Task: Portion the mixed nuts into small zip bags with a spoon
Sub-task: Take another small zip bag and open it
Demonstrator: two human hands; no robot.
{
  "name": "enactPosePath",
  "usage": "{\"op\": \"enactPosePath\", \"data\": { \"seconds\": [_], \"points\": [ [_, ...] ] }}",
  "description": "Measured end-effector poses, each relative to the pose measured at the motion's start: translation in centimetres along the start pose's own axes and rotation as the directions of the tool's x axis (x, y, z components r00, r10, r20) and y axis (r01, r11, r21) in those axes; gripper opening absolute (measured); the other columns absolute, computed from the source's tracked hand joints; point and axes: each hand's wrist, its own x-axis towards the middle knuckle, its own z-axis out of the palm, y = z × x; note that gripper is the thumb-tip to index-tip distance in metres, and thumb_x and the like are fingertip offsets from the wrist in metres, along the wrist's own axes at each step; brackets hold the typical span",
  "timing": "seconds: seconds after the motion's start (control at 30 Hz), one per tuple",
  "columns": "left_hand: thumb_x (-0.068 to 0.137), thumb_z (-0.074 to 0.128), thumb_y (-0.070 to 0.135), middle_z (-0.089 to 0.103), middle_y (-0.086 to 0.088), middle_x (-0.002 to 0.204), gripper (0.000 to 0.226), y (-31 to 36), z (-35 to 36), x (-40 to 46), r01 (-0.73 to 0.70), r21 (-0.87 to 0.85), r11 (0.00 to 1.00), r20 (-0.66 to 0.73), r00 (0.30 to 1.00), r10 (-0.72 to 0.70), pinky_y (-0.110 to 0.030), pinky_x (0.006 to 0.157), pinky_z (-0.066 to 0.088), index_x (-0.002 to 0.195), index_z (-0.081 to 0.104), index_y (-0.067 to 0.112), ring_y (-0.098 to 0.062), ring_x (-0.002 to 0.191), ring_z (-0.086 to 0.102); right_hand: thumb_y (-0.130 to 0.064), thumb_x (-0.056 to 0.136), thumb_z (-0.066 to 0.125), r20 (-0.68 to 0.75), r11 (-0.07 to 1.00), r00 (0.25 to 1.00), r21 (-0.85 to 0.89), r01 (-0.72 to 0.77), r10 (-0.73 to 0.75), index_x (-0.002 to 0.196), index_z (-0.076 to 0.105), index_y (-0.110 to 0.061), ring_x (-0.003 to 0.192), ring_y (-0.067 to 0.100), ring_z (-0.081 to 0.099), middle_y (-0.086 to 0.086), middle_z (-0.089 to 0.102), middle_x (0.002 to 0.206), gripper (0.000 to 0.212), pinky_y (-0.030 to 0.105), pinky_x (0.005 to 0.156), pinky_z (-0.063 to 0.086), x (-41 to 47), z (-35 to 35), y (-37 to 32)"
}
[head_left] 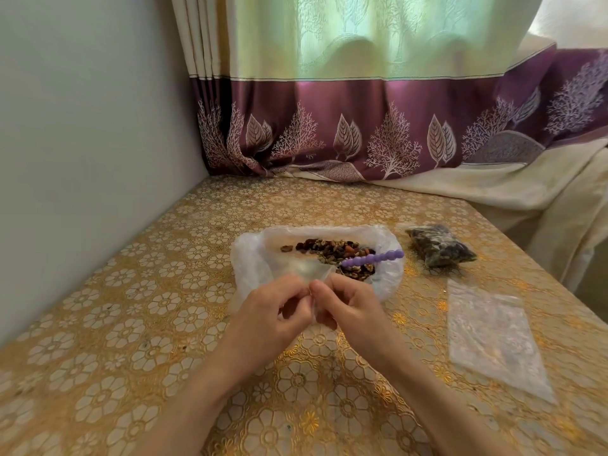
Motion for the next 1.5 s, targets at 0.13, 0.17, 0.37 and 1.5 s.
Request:
{"op": "enactPosePath", "data": {
  "seconds": [0.13, 0.17, 0.37, 1.5],
  "points": [
    [0.09, 0.049, 0.024, 0.054, 0.018, 0.068, 0.024, -0.1, 0.1, 0.1, 0.063, -0.06, 0.996, -0.012, 0.998, -0.064, -0.008, 0.048, 0.032, 0.068, 0.05, 0.034, -0.001, 0.053, 0.046, -0.033, 0.086, 0.056, -0.004, 1.0, 1.0, 0.002, 0.022, -0.022, 0.07, 0.057, -0.01, 0.059, 0.019, 0.041, 0.0, 0.051, 0.061, 0.028, 0.032, 0.055, 0.036, 0.0, 0.3, -0.3],
    [0.092, 0.049, 0.022, 0.055, 0.017, 0.067, 0.025, -0.2, 0.0, 0.1, 0.084, -0.085, 0.993, 0.003, 0.996, -0.084, -0.008, 0.048, 0.032, 0.07, 0.053, 0.034, 0.0, 0.052, 0.046, -0.036, 0.082, 0.057, 0.0, 1.0, 1.0, -0.001, 0.023, -0.023, 0.071, 0.058, -0.009, 0.061, 0.021, 0.041, 0.002, 0.052, 0.063, 0.03, 0.037, 0.058, 0.035, 0.0, 0.3, -0.3],
    [0.089, 0.047, 0.035, 0.054, 0.011, 0.06, 0.026, -0.1, -0.5, 0.4, 0.2, -0.234, 0.951, -0.012, 0.978, -0.208, -0.015, 0.046, 0.034, 0.073, 0.055, 0.016, -0.003, 0.051, 0.044, -0.038, 0.079, 0.059, 0.089, 0.999, 0.996, 0.034, -0.003, 0.0, 0.072, 0.058, -0.012, 0.062, 0.012, 0.053, -0.006, 0.06, 0.063, 0.027, 0.024, 0.062, 0.044, 0.2, -0.1, -0.3],
    [0.072, 0.063, 0.034, 0.071, -0.005, 0.073, 0.022, -2.7, -3.2, 0.6, 0.337, -0.572, 0.748, -0.22, 0.816, -0.535, -0.022, 0.049, 0.052, 0.083, 0.07, 0.016, -0.015, 0.054, 0.062, -0.012, 0.081, 0.071, -0.375, 0.922, 0.922, -0.383, -0.06, -0.096, 0.077, 0.06, -0.013, 0.07, 0.009, 0.06, -0.001, 0.066, 0.082, 0.012, 0.01, 0.065, 0.047, 1.0, -2.6, 0.5]
  ]
}}
